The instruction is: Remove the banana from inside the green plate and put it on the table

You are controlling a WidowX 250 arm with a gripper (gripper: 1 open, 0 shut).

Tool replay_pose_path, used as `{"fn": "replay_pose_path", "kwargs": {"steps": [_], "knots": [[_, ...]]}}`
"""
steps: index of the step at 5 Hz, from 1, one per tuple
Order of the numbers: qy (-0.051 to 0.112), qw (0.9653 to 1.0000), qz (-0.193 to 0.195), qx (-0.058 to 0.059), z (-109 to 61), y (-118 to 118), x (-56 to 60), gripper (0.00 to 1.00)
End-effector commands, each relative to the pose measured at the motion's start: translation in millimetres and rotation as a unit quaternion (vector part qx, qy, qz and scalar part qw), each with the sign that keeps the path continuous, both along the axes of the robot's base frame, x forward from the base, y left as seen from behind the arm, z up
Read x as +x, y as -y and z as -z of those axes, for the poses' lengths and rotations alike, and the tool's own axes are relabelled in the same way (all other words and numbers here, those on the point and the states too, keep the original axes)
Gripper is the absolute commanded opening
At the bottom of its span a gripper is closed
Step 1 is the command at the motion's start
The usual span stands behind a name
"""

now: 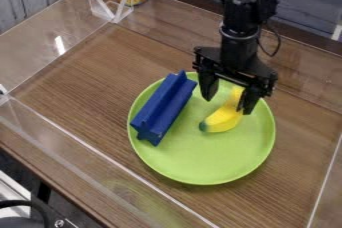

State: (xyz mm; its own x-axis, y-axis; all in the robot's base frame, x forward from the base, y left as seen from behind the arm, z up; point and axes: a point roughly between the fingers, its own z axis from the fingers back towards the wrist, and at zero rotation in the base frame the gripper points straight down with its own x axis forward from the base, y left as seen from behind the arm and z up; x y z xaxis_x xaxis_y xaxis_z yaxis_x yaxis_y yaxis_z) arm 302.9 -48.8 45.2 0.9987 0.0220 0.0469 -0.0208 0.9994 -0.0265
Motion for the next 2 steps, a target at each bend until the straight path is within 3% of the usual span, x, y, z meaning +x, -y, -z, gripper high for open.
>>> {"fn": "replay_pose_path", "kwargs": {"steps": [1, 2], "knots": [[0.017, 0.9998, 0.004, -0.004, -4.1, 3.8, 2.5, 1.00], [0.019, 0.9998, 0.004, -0.007, 0.4, 4.6, 1.9, 1.00]]}}
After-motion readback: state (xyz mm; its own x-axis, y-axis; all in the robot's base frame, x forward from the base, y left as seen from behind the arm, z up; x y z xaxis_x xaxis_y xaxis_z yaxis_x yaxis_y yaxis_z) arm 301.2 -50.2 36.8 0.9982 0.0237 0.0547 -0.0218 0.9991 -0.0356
